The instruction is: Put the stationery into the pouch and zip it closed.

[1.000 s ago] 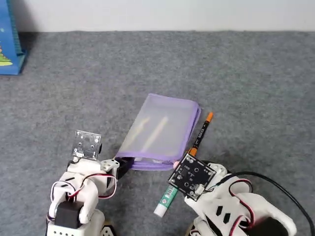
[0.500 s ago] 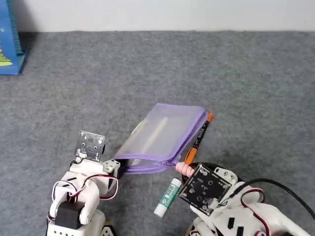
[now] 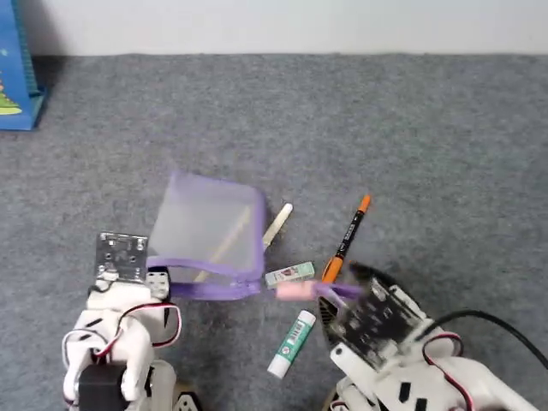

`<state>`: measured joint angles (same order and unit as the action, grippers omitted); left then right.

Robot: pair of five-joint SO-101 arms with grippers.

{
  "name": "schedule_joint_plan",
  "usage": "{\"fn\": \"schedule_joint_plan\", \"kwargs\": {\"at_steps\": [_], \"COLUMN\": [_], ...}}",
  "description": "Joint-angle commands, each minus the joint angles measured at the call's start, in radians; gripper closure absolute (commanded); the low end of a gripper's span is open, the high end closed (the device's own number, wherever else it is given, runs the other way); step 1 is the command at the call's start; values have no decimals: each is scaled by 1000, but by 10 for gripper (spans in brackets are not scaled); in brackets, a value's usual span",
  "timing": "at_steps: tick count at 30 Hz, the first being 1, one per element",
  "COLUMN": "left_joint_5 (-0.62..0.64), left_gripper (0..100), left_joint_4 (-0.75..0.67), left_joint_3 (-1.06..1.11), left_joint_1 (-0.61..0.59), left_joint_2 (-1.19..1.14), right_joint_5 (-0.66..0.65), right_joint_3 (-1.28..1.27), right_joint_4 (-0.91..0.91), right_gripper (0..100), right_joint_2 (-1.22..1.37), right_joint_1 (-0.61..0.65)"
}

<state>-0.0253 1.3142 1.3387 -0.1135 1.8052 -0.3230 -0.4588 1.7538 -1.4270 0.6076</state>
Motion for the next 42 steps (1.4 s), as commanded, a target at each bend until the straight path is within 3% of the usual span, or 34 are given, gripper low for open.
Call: {"fn": "schedule_joint_plan", "kwargs": {"at_steps": [1,5,15,17,22,30,42], "left_joint_5": [-12,-12,-41,-52,-49,-49,-49], "left_gripper": [987,987,987,987,987,987,987], "left_joint_4": [20,26,68,68,54,63,84], "left_joint_3": [-101,-136,-188,-186,-234,-395,-392], "left_joint_1": [-66,-140,-167,-166,-164,-164,-164], "left_joint_2": [11,8,2,-18,-181,-416,-420], "right_joint_5": [21,25,28,43,261,485,512], "right_joint_3": [41,41,43,43,43,43,49], "right_joint_4": [38,36,-90,-120,-216,-456,-855], "right_gripper": [761,828,833,833,834,835,837], "right_joint_2": [19,117,509,576,768,1116,1452], "right_joint_1": [2,-42,-407,-427,-432,-446,-550]}}
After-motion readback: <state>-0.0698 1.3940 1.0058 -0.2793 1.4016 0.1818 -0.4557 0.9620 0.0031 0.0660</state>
